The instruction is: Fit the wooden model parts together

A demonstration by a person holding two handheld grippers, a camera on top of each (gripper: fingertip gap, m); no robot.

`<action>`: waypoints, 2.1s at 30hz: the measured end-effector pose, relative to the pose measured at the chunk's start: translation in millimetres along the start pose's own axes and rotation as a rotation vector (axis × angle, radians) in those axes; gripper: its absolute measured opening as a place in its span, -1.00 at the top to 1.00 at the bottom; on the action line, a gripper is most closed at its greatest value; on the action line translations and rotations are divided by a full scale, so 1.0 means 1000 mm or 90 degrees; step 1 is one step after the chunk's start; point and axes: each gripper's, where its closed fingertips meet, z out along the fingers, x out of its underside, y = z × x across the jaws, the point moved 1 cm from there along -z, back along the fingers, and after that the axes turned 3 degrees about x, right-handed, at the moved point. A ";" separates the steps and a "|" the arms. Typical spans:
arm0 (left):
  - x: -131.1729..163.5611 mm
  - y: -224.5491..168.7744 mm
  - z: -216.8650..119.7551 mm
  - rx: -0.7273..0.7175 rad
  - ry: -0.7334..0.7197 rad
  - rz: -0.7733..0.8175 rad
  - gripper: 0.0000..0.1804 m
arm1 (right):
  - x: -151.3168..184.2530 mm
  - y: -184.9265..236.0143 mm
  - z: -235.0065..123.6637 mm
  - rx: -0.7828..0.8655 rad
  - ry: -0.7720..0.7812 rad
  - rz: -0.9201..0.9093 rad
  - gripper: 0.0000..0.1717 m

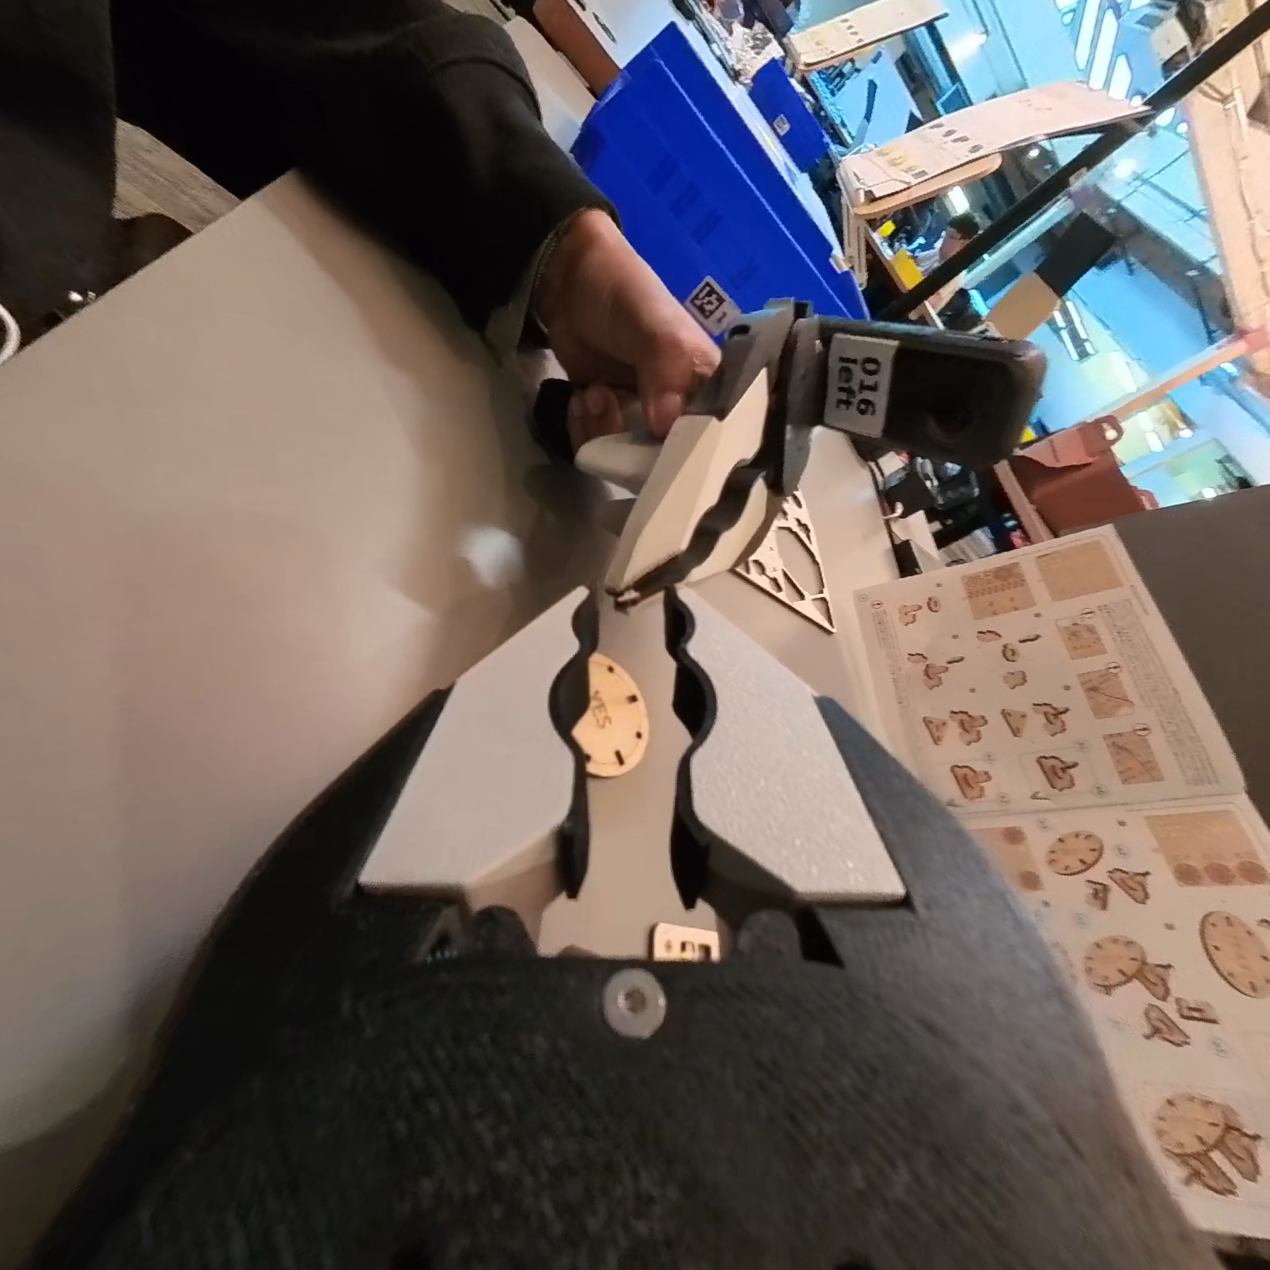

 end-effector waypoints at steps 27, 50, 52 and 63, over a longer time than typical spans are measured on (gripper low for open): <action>0.031 0.009 0.008 -0.040 0.139 -0.007 1.00 | 0.013 0.032 0.010 -0.101 0.066 -0.027 0.94; 0.010 0.046 -0.019 -0.248 0.072 0.044 1.00 | 0.022 -0.019 -0.007 -0.028 0.075 0.189 0.96; 0.006 0.057 -0.027 -0.324 0.067 0.069 0.99 | 0.038 -0.018 -0.003 -0.037 0.111 0.187 0.95; 0.015 0.064 -0.020 -0.404 0.128 0.096 0.58 | 0.082 -0.012 0.018 -0.226 0.318 0.115 0.95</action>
